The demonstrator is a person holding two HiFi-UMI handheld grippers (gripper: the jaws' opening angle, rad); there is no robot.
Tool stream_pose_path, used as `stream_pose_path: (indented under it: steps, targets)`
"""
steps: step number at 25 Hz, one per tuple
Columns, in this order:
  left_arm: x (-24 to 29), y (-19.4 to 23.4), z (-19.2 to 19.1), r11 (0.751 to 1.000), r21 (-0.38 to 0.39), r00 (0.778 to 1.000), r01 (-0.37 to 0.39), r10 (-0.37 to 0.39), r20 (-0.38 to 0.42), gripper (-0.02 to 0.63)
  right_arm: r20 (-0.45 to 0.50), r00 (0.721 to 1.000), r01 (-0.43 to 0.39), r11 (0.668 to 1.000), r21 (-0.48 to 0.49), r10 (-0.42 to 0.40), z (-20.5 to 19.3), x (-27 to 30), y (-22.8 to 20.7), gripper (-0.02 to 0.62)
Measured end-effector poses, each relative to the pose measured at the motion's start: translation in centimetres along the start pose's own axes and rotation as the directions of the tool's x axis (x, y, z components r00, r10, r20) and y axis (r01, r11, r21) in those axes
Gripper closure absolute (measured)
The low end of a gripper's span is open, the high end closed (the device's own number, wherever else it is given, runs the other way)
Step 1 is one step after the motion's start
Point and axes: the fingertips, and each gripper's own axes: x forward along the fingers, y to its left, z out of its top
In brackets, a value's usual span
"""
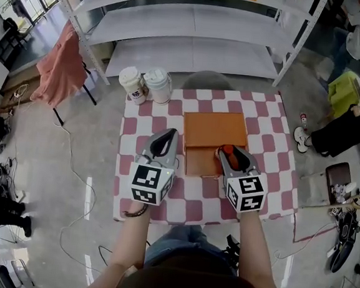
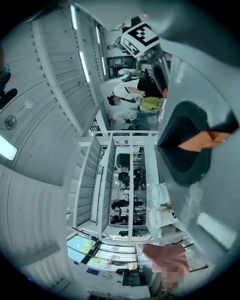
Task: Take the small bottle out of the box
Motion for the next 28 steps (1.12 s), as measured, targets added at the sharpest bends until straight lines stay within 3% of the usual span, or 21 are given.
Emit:
stream_pose_path:
  steps: [15, 28]
  targets:
    - [-0.2, -0.7, 6.4, 0.997, 0.072, 0.992, 0.01, -0.019, 0.123, 0.614, 0.148, 0.989, 0.028, 0.998, -0.057, -0.02, 10.6, -4.8, -1.2, 0.457]
    - [-1.2, -1.0, 12.1, 0.992, 0.127, 0.972, 0.013, -0.042, 0.233, 0.614, 0.363, 0.924, 0.154, 0.986, -0.066, -0.12, 17.6, -10.2, -3.5, 0.457]
